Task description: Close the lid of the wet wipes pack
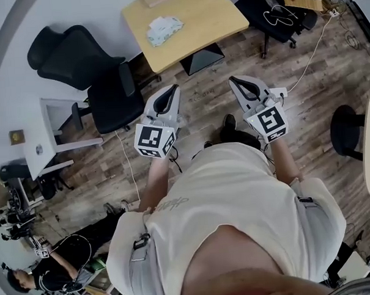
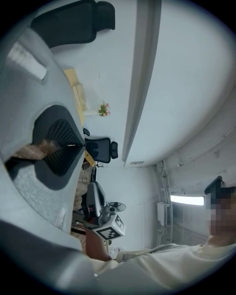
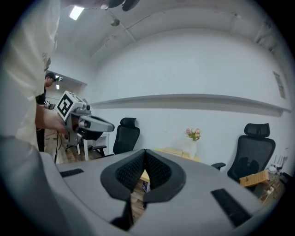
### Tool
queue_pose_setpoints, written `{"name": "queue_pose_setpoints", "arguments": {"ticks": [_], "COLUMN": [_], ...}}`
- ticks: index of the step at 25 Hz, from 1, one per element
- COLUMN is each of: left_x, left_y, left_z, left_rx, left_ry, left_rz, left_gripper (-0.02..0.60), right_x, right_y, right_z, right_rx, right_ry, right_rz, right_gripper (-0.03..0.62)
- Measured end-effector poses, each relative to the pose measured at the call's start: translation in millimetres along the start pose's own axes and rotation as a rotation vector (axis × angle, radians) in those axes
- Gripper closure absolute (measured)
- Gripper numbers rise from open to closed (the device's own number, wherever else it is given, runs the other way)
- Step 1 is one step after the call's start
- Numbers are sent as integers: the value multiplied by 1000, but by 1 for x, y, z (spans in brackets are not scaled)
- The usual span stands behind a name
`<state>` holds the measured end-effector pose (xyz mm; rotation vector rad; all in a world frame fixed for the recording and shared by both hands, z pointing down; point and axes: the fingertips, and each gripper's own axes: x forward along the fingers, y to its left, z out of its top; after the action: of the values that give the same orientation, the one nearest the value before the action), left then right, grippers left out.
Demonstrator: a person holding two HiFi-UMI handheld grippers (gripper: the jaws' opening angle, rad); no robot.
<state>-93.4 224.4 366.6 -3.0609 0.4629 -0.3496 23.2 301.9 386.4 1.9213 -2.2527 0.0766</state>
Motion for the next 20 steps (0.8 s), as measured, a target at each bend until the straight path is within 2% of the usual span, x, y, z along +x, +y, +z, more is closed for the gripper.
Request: {"name": "queue_pose_setpoints", "arguments": {"ticks": [1,3,5,7,11,14,18,20], "left_x": [9,28,44,52,55,60,77,88], "left_y": [3,13,30,45,60,79,109,125], "left_z": [6,16,19,12,-3,-7,-5,-4], "left_rx": [-4,-64,-156,-200,-134,-121,-156,-129], "left_ry": [-6,-41,-75,-70,4,24,6,10], "left_rz": [-1,11,55,110,178,220,214,204], "left_gripper": [565,565,565,565,565,565,565,565], "right_x": [4,14,29,47,78,103,141,159], "right_y": [-6,-23,-41,-54,-64,-71,-82,-85], "right_z": [-5,-13,-16,-14,-10,-8,-6,-2], "right_rx": [1,24,31,25,38,36,50,50], "right_ry": [9,13,8,-1,-6,-2,13,15], "right_rz": [16,55,92,122,185,222,236,235], "right_gripper": [592,592,592,592,592,592,592,592]}}
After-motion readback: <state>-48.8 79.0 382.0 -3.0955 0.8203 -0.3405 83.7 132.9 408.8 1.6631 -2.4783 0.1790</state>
